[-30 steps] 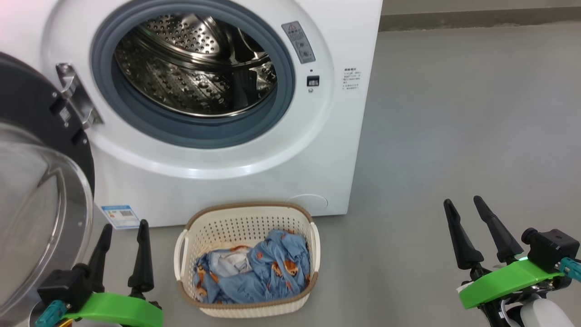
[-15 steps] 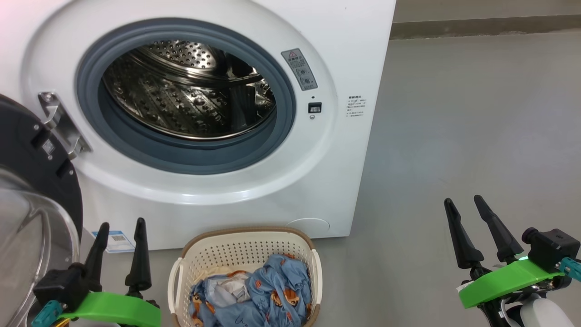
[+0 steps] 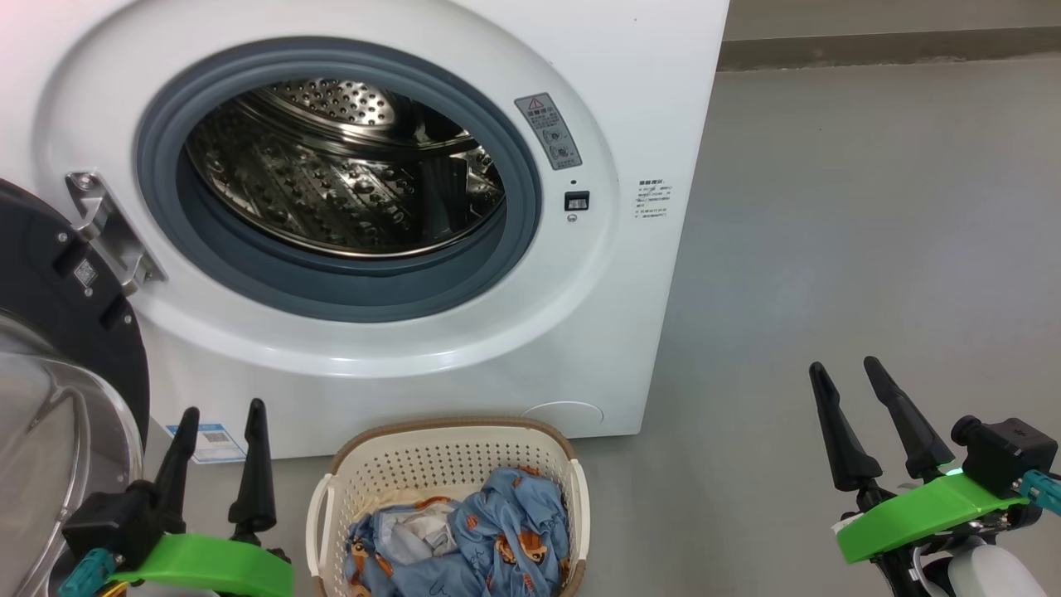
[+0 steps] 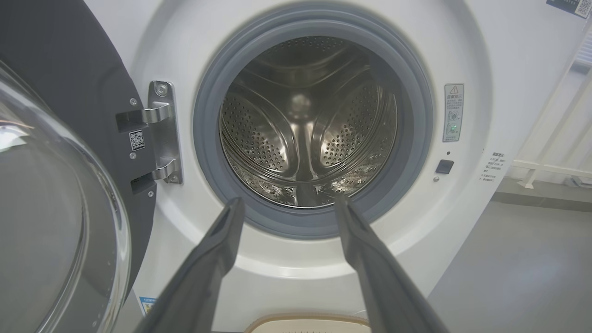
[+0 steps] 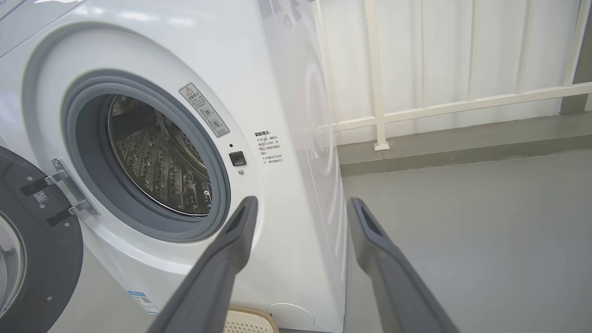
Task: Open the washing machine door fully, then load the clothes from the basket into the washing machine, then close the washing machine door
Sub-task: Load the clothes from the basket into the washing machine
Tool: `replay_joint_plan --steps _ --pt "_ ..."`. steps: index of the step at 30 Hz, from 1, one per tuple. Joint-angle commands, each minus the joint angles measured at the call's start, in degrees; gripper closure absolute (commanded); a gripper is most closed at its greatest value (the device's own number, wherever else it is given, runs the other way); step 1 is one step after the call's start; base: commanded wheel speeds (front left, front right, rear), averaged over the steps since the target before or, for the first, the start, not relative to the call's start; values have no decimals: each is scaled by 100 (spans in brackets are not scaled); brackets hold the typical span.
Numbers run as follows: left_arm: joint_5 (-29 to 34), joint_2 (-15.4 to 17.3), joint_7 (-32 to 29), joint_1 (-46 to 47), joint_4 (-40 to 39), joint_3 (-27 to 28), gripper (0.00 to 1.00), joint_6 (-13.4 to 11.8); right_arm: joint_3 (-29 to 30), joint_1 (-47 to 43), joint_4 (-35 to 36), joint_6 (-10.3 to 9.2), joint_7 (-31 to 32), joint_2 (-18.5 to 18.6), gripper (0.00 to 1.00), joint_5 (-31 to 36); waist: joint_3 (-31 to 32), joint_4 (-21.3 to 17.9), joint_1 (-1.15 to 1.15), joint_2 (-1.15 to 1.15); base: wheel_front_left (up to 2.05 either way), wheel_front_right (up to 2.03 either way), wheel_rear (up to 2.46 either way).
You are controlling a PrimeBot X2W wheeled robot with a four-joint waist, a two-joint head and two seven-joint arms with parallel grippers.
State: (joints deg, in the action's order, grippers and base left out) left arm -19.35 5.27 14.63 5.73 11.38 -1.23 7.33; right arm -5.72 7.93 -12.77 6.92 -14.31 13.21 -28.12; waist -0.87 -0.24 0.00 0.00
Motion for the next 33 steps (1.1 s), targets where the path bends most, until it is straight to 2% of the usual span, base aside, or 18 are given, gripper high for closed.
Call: replay_joint_plan --steps 1,23,33 --pt "52 95 37 172 -102 215 0 8 -115 28 141 57 -69 70 0 52 1 3 0 0 0 0 0" --pt "77 72 37 186 -93 215 0 14 -126 65 127 57 -69 87 0 81 -67 -18 0 0 0 0 0" --pt "130 60 37 285 90 115 0 14 -149 79 112 57 -69 70 0 91 -338 -82 0 0 0 0 0"
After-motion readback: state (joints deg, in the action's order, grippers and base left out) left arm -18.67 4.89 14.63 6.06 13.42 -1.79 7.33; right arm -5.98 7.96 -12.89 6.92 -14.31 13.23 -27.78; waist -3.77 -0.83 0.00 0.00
